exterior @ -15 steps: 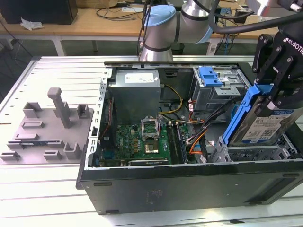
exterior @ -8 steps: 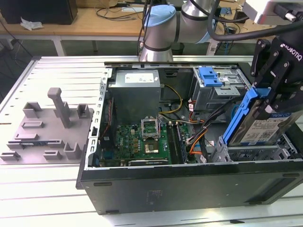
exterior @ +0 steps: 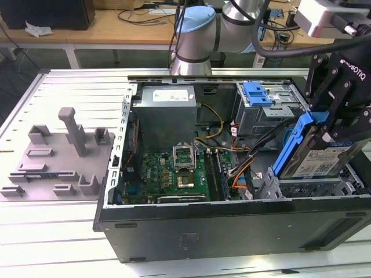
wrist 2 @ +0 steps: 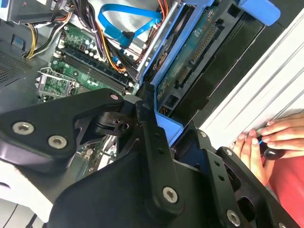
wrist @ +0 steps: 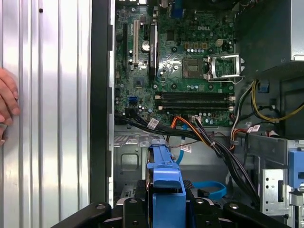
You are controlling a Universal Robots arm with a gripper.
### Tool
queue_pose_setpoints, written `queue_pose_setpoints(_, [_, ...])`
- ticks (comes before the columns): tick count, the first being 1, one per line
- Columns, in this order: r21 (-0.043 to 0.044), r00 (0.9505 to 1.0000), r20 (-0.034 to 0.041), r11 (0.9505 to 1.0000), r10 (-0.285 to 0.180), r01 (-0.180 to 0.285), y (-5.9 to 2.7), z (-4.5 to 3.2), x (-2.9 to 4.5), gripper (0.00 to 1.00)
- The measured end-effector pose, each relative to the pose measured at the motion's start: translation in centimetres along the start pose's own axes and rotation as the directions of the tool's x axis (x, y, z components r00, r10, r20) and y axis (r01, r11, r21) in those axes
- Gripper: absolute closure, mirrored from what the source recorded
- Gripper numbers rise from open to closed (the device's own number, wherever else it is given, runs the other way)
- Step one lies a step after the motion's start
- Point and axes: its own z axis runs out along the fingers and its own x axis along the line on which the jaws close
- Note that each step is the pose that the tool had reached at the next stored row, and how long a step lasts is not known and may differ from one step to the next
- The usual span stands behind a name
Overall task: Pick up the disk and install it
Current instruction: 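Insert the disk into the insertion slot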
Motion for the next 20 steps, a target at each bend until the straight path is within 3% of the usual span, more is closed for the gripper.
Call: queue_pose_setpoints(20, [0.0000, 1.0000, -0.0001, 1.0000, 0.000, 0.000, -0.05, 1.83, 0.06, 0.63])
